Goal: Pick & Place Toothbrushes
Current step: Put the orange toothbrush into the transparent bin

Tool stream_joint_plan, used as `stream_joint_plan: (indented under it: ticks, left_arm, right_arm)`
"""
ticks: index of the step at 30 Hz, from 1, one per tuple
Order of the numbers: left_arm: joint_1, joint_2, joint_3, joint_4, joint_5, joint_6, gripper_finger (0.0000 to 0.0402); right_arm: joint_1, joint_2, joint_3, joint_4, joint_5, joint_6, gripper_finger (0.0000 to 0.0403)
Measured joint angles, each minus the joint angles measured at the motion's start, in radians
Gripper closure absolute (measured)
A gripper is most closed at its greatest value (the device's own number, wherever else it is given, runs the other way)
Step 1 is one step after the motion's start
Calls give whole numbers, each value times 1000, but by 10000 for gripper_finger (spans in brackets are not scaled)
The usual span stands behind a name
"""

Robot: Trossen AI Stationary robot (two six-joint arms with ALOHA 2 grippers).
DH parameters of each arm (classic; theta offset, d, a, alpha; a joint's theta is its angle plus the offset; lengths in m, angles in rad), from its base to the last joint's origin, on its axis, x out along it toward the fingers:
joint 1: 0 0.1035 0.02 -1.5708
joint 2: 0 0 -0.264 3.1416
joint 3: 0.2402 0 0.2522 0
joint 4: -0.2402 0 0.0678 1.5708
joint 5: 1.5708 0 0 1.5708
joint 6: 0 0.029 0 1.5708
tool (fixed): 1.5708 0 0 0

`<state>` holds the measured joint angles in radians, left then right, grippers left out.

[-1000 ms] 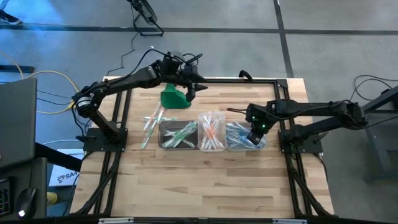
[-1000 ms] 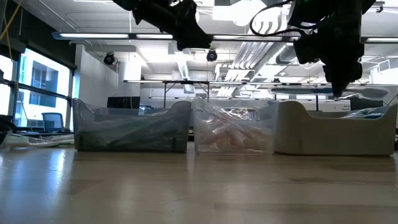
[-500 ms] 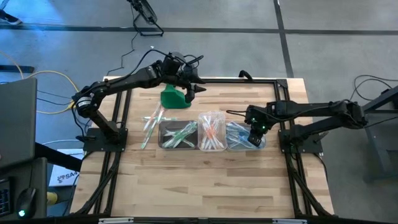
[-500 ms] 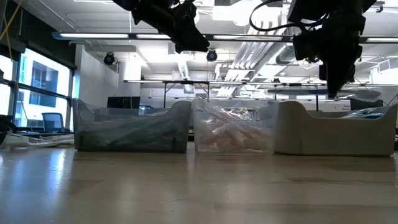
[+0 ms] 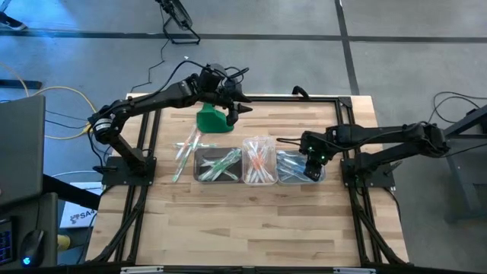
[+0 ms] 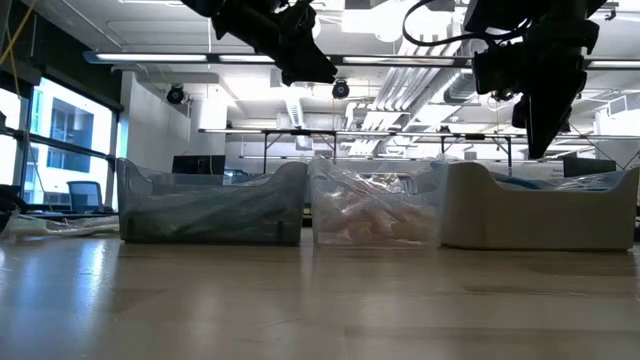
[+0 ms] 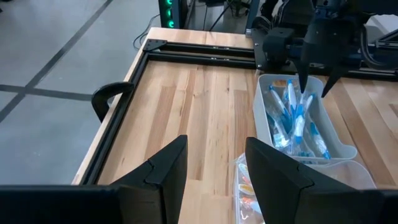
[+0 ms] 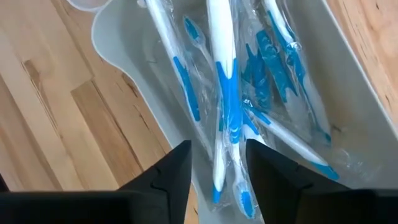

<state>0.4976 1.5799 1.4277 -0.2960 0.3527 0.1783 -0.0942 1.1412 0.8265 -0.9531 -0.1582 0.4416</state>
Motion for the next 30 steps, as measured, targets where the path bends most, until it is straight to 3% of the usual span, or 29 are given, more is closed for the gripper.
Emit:
stream_joint_plan:
  ticks: [9,18,30]
  left_arm:
    - [0,0,0,1,0,0,242]
    - [0,0,0,1,0,0,242]
    - [0,0,0,0,0,-4,242]
  right_arm:
    - [-47,0,0,42,-1,-63,315]
    - [-115,0,0,258,13,-233,395]
    - [-206,0,0,690,89,-450,400]
